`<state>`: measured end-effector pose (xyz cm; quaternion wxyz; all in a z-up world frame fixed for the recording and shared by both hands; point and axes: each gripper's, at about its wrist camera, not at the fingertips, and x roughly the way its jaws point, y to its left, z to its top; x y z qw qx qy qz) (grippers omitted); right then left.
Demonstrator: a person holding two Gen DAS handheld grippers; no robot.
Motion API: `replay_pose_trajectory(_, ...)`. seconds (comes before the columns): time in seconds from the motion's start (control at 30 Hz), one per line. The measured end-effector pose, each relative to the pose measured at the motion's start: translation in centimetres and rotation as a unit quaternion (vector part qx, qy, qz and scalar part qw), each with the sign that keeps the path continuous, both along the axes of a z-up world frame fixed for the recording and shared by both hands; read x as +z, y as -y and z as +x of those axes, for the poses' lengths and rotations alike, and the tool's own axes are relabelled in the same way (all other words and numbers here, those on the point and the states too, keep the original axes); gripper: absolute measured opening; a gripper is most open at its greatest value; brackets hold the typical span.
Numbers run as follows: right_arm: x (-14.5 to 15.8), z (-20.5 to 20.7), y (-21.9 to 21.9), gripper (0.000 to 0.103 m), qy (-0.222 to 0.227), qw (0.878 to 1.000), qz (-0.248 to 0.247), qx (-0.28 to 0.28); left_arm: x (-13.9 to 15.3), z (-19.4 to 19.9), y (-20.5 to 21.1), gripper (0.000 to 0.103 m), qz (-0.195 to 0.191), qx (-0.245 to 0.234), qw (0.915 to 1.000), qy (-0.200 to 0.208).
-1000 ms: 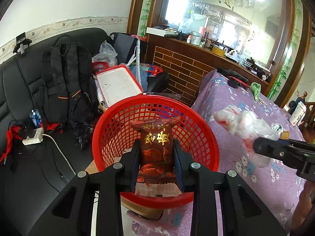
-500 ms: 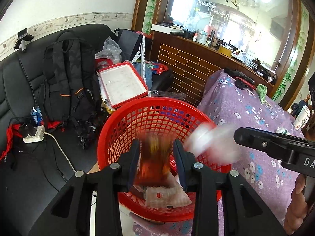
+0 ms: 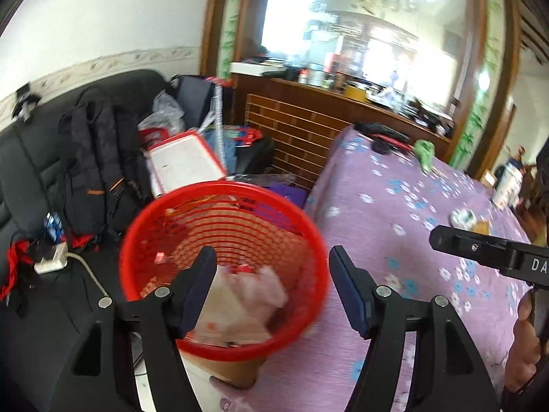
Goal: Collect trash
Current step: 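Open both tools to drop the wrapper and bag into the wastebasket, then move both open tools back over the yellow container and white cloth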
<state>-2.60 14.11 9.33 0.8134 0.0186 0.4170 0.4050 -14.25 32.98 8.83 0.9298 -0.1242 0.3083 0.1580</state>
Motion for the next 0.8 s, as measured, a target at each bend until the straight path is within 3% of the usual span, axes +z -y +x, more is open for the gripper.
replay_pose_trajectory(0.27,-1.6,0.4,7.9,0.039,-0.004,0.998,-0.011,-0.069,-2.1,3.3,8.5,0.07,0.01,-0.079,0.9963,-0.034)
replay_pose_trajectory(0.43,-2.6,1.3,13.4,0.039,-0.019,0.993,-0.003,-0.116,-3.4,5.3,14.1,0.071,0.039,-0.121,0.9908,-0.047)
replay_pose_trajectory(0.8,-3.4,2.6,20.5,0.039,-0.027,0.984,0.005,-0.175,-5.8,8.0,21.0,0.071,0.084,-0.163,0.9804,-0.074)
